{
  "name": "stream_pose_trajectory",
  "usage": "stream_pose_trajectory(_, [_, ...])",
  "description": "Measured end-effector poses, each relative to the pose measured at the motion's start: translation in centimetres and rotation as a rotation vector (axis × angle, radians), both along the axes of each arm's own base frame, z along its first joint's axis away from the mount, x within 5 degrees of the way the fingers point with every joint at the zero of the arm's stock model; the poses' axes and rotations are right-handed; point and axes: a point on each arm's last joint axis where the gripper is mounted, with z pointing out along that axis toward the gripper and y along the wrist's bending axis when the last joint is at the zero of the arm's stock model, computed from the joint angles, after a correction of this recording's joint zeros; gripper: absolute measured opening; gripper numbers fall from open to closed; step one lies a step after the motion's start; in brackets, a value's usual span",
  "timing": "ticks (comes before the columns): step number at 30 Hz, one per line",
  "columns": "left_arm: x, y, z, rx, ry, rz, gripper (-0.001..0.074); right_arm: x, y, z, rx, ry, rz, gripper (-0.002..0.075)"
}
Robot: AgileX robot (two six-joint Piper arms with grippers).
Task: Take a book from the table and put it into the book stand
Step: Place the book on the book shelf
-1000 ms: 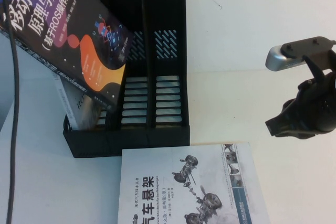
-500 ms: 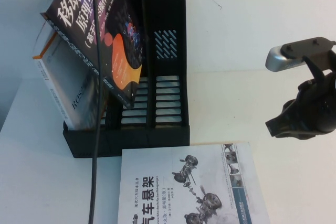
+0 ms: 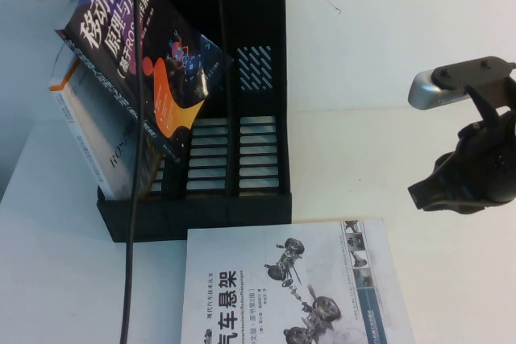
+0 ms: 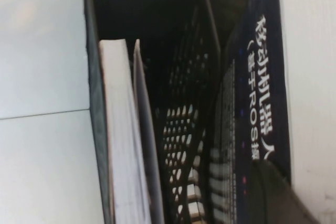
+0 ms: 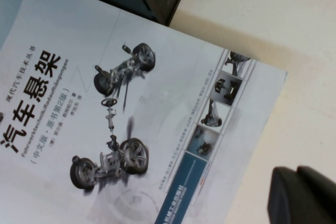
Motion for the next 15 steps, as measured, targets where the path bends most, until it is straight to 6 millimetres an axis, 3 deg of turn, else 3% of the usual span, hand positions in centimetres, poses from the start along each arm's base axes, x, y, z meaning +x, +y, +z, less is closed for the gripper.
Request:
stream_pose_trajectory(8, [0.0, 0.1, 0.2, 0.005, 0.003, 0.005, 0.0113, 0.0, 0.0, 0.0, 0.000, 0.000, 0.000, 0.0000])
stream_pose_trajectory(15, [-1.2, 0.2, 3.0, 0.002, -0.037, -0.011, 0.0112, 0.1, 0.0, 0.0, 0.002, -0.009, -0.002, 0.0000])
